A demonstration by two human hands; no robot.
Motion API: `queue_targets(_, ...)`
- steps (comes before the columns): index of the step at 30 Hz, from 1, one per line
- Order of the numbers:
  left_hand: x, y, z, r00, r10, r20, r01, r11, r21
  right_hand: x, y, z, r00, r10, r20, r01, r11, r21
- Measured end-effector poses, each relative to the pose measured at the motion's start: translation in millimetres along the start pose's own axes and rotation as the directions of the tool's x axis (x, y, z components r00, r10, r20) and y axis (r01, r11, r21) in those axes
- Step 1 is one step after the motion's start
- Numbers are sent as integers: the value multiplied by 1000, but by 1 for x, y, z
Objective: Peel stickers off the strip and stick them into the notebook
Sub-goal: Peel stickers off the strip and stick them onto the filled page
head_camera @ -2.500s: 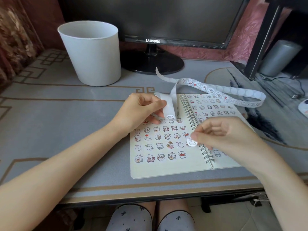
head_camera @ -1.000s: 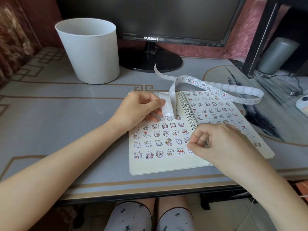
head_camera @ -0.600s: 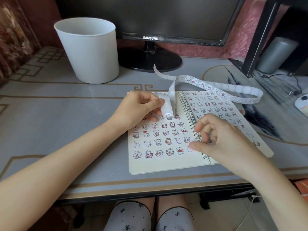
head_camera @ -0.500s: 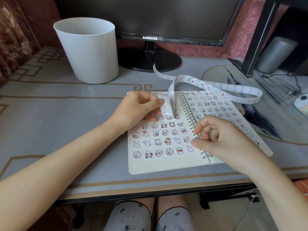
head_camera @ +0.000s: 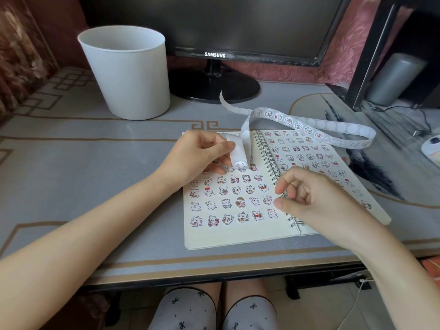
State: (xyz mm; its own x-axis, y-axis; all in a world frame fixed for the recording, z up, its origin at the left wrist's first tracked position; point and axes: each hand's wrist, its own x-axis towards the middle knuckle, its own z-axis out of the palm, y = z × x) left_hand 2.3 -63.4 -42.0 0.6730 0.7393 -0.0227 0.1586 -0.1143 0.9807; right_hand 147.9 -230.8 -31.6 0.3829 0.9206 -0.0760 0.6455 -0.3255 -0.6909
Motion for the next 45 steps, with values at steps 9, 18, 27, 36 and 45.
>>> queue_targets(9,1,-1,0,1000,10,0,-10,1000,-2,-1,0,-2,999,2,52,-4,1000,30)
queue_targets(18,2,-1,0,1000,29,-6,-29,999,-23,30,-27,0,955,-172,-242,216,962,167)
queue_targets(27,-1,2,1,996,90,-20,-91,991,-99,55,-34,17,937,-247,-246,272,959,73)
queue_targets(36,2,0,-4,982,187,13,-185,976,-116,66,-41,18,898,-238,-370,349,897,272)
queue_targets(45,3,-3,-3,979,204,-18,-204,963,-174,66,-38,21,887,-264,-378,356,914,197)
